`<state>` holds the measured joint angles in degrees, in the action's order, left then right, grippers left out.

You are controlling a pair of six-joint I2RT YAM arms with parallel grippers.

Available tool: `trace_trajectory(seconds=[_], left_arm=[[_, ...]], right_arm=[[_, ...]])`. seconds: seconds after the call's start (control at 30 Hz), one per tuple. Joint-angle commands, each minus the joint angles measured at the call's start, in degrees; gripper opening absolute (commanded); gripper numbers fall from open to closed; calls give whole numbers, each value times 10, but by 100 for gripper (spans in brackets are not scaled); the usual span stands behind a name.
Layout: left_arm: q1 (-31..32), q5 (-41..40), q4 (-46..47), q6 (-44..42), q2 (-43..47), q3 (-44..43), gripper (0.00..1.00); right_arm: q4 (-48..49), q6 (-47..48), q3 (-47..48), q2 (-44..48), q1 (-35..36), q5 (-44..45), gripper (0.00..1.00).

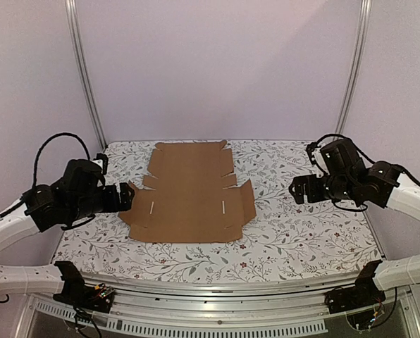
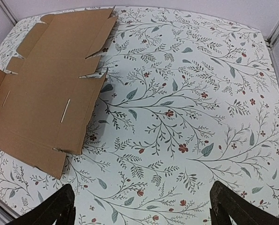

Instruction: Fold the paper box

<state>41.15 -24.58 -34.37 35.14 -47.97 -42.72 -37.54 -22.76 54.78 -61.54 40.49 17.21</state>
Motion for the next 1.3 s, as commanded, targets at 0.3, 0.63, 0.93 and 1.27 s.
trace_trajectory(seconds=[0.3, 0.63, 0.93, 1.27], left_arm=[[9, 12, -36, 59, -35, 24, 100], [9, 23, -40, 51, -35, 21, 100], [9, 25, -40, 39, -33, 17, 100], [9, 30, -42, 40, -20, 20, 100]], right_arm=[[141, -109, -42, -144, 3, -192, 99], [215, -158, -6, -264, 3, -193, 91], [260, -178, 19, -343, 3, -217, 71], [289, -188, 32, -390, 4, -223, 47]])
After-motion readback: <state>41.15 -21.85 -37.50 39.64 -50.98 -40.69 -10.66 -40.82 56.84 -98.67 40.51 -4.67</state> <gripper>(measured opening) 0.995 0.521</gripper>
